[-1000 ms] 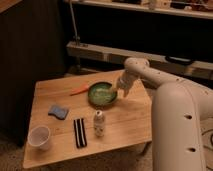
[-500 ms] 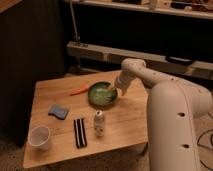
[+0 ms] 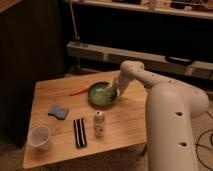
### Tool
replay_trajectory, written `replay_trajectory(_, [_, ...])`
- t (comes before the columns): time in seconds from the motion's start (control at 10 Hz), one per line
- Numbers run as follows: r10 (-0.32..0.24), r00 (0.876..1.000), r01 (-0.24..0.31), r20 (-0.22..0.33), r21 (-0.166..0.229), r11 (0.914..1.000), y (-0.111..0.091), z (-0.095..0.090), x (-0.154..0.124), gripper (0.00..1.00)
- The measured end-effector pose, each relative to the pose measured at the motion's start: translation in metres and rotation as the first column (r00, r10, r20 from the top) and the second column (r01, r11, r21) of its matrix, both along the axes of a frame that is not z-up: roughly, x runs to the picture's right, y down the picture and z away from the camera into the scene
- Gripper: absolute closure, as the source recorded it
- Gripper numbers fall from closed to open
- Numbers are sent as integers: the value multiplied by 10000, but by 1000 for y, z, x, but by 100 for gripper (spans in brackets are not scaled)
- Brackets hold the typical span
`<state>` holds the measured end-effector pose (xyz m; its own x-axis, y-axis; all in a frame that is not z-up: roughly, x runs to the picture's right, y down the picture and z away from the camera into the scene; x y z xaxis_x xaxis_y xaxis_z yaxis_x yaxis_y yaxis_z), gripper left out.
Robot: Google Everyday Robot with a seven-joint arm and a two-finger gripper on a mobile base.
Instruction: Drag the ceramic bowl in a circle
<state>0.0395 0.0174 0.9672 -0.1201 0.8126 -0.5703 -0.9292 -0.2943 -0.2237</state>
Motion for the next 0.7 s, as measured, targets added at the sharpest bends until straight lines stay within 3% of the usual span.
replay_trajectory(0.4, [-79,10000,77,-53,-355,9993,5,8,-2,73])
replay_trajectory(0.7, [-33,9996,20,-276,-463,9989,4,3,7,100])
